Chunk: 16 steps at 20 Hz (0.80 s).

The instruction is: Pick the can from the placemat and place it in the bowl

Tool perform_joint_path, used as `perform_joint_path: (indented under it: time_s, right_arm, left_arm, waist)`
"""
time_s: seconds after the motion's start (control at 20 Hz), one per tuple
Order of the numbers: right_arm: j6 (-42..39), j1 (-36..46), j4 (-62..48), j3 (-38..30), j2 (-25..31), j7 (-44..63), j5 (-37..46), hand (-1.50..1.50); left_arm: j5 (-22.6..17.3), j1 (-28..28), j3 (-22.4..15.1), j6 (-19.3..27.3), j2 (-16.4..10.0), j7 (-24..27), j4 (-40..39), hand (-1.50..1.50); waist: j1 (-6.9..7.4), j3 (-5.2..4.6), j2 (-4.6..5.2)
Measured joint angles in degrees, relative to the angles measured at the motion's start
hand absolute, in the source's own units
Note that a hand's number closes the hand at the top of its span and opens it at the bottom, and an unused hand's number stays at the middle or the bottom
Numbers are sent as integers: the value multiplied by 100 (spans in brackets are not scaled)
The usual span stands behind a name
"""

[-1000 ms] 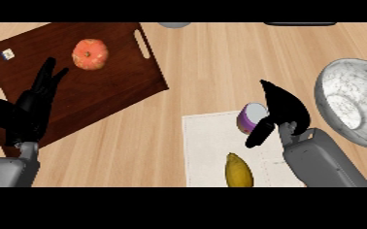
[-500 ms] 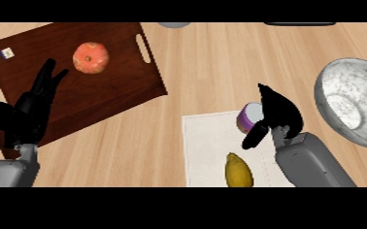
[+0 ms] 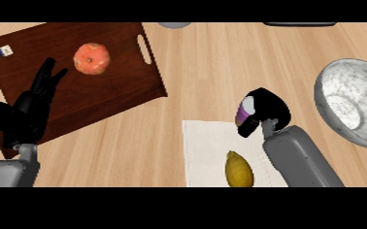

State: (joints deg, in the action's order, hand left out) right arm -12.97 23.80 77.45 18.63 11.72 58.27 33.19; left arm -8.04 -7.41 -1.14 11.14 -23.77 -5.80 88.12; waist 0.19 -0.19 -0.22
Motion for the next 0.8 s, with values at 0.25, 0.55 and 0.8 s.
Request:
perform_joint_path:
  time_s: [0.25,0.55,0.8]
  right_arm:
    - [121,134,-493,-277,-115,-443,267,150]
    - [165,179,-493,-369,-190,-436,722,150]
    - [346,303,-630,-296,-168,-787,1158,150]
  left_arm:
    - [197,123,91,-80,166,7,85,0]
    - [279,-30,298,-233,267,-85,3,0]
    - [357,23,339,-300,366,-144,119,0]
  waist:
    - [0,-18,-25]
    - [-10,-13,-18]
    - [3,4,2]
